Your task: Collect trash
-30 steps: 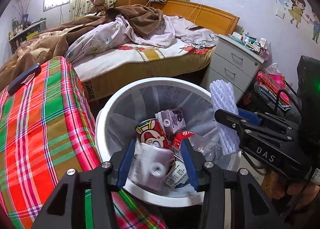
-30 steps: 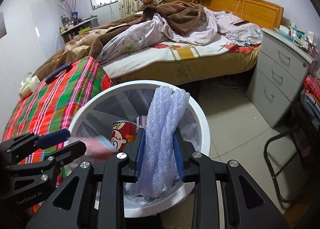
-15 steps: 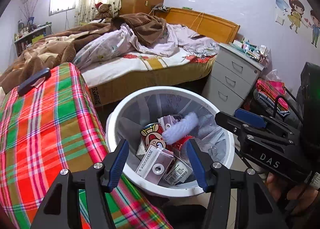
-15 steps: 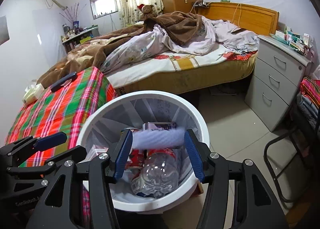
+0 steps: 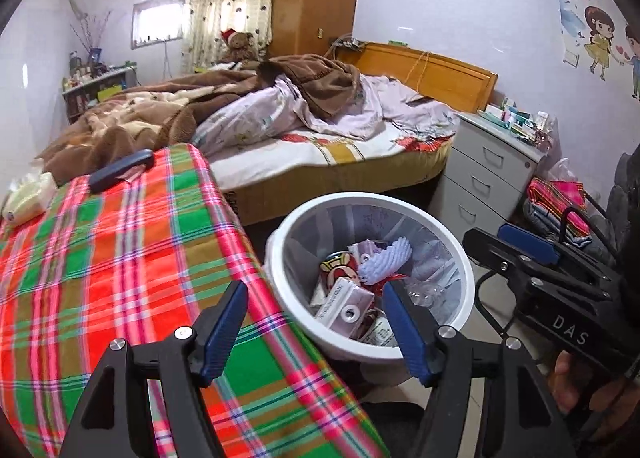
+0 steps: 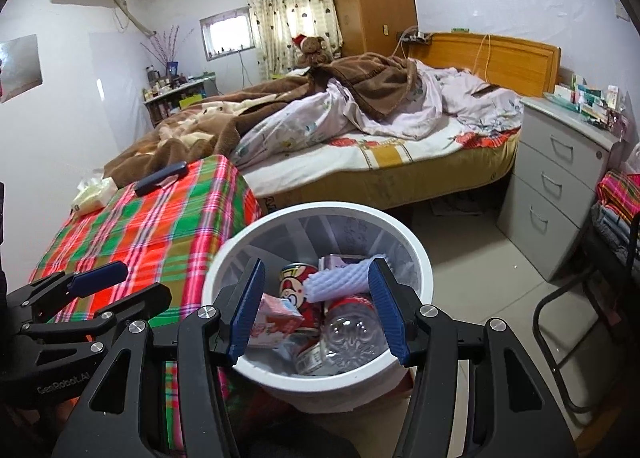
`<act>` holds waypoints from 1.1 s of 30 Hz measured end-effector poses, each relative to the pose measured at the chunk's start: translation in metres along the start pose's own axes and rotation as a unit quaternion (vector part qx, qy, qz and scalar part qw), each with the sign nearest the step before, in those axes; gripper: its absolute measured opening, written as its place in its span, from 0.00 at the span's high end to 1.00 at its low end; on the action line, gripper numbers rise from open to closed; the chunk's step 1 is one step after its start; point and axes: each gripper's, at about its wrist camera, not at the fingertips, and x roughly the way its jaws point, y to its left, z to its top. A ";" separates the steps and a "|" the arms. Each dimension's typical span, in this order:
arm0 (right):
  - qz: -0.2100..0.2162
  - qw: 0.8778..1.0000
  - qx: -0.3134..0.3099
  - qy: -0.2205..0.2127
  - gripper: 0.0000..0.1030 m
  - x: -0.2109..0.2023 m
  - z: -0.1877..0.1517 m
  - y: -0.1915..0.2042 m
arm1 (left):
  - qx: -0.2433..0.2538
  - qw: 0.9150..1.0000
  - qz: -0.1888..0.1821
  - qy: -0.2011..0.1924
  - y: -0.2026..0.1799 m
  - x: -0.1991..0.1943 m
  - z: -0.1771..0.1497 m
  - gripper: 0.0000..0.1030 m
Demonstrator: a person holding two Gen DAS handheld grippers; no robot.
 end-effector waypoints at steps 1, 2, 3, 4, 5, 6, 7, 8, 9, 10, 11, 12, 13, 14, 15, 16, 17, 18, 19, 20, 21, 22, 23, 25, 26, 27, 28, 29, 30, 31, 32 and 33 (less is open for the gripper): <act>0.003 1.000 -0.001 -0.002 0.46 -0.002 -0.001 0.002 | -0.001 1.000 0.005 -0.005 0.001 -0.005 -0.002 0.33; 0.006 1.000 -0.002 -0.004 0.46 -0.004 -0.002 0.004 | -0.002 1.000 0.009 -0.011 0.003 -0.010 -0.004 0.33; 0.009 1.000 -0.004 -0.007 0.46 -0.006 -0.004 0.007 | -0.005 1.000 0.012 -0.017 0.005 -0.016 -0.007 0.33; 0.011 1.000 -0.006 -0.010 0.46 -0.008 -0.005 0.010 | -0.008 1.000 0.016 -0.022 0.007 -0.021 -0.010 0.33; 0.013 1.000 -0.008 -0.012 0.46 -0.010 -0.006 0.013 | -0.011 0.999 0.019 -0.026 0.009 -0.026 -0.012 0.33; 0.015 1.000 -0.012 -0.013 0.46 -0.011 -0.008 0.017 | -0.015 0.999 0.020 -0.031 0.011 -0.032 -0.016 0.33; 0.017 1.000 -0.016 -0.016 0.46 -0.013 -0.009 0.020 | -0.018 0.999 0.021 -0.035 0.014 -0.037 -0.019 0.33; 0.018 0.999 -0.018 -0.018 0.46 -0.015 -0.011 0.023 | -0.021 0.999 0.021 -0.040 0.016 -0.042 -0.021 0.33; 0.022 0.999 -0.022 -0.023 0.46 -0.017 -0.013 0.027 | -0.024 0.998 0.024 -0.045 0.019 -0.048 -0.025 0.33; 0.025 0.999 -0.024 -0.024 0.46 -0.019 -0.015 0.029 | -0.026 0.998 0.030 -0.048 0.021 -0.053 -0.028 0.33; 0.029 0.999 -0.026 -0.024 0.46 -0.019 -0.017 0.032 | -0.026 0.998 0.040 -0.052 0.023 -0.059 -0.032 0.33; 0.034 0.999 -0.026 -0.024 0.46 -0.020 -0.019 0.035 | -0.026 0.997 0.047 -0.054 0.023 -0.063 -0.035 0.33; 0.039 0.999 -0.026 -0.025 0.46 -0.022 -0.021 0.038 | -0.026 0.997 0.051 -0.056 0.025 -0.067 -0.037 0.33; 0.042 0.998 -0.028 -0.027 0.46 -0.022 -0.023 0.041 | -0.027 0.996 0.055 -0.059 0.027 -0.071 -0.040 0.33; 0.044 0.998 -0.028 -0.027 0.46 -0.023 -0.025 0.043 | -0.030 0.996 0.062 -0.060 0.030 -0.076 -0.044 0.33; 0.044 0.998 -0.030 -0.027 0.46 -0.025 -0.028 0.046 | -0.030 0.995 0.068 -0.060 0.031 -0.078 -0.046 0.33; 0.046 0.998 -0.033 -0.031 0.46 -0.027 -0.030 0.049 | -0.031 0.994 0.079 -0.062 0.033 -0.083 -0.050 0.33; 0.050 0.998 -0.035 -0.033 0.46 -0.029 -0.032 0.052 | -0.030 0.993 0.089 -0.065 0.033 -0.087 -0.053 0.33; 0.054 0.997 -0.038 -0.034 0.46 -0.029 -0.034 0.055 | -0.028 0.992 0.099 -0.068 0.034 -0.090 -0.056 0.33; 0.055 0.997 -0.042 -0.035 0.46 -0.031 -0.036 0.057 | -0.028 0.991 0.109 -0.069 0.036 -0.093 -0.059 0.33; 0.058 0.996 -0.048 -0.036 0.46 -0.032 -0.039 0.061 | -0.030 0.991 0.113 -0.070 0.037 -0.095 -0.062 0.33; 0.060 0.996 -0.051 -0.035 0.46 -0.033 -0.041 0.064 | -0.032 0.991 0.113 -0.069 0.039 -0.097 -0.065 0.33; 0.061 0.996 -0.054 -0.036 0.46 -0.034 -0.043 0.066 | -0.037 0.990 0.117 -0.069 0.042 -0.099 -0.068 0.33; 0.065 0.995 -0.060 -0.039 0.46 -0.036 -0.047 0.071 | -0.041 0.989 0.127 -0.071 0.044 -0.103 -0.073 0.33; 0.064 0.995 -0.061 -0.038 0.46 -0.038 -0.049 0.073 | -0.042 0.988 0.131 -0.071 0.045 -0.105 -0.076 0.33; 0.065 0.995 -0.064 -0.039 0.46 -0.039 -0.050 0.075 | -0.044 0.986 0.139 -0.076 0.046 -0.110 -0.079 0.33; 0.067 0.995 -0.067 -0.041 0.46 -0.040 -0.051 0.077 | -0.042 0.986 0.142 -0.079 0.046 -0.113 -0.081 0.33; 0.069 0.994 -0.068 -0.042 0.46 -0.042 -0.052 0.079 | -0.040 0.985 0.147 -0.081 0.046 -0.115 -0.083 0.33; 0.074 0.994 -0.068 -0.044 0.46 -0.043 -0.053 0.081 | -0.037 0.984 0.155 -0.083 0.046 -0.118 -0.086 0.33; 0.077 0.994 -0.068 -0.045 0.46 -0.043 -0.054 0.082 | -0.035 0.983 0.159 -0.084 0.046 -0.119 -0.088 0.33; 0.079 0.994 -0.067 -0.045 0.46 -0.044 -0.055 0.083 | -0.037 0.982 0.162 -0.085 0.047 -0.121 -0.090 0.33; 0.080 0.993 -0.068 -0.045 0.46 -0.044 -0.057 0.085 | -0.039 0.982 0.162 -0.085 0.048 -0.122 -0.092 0.33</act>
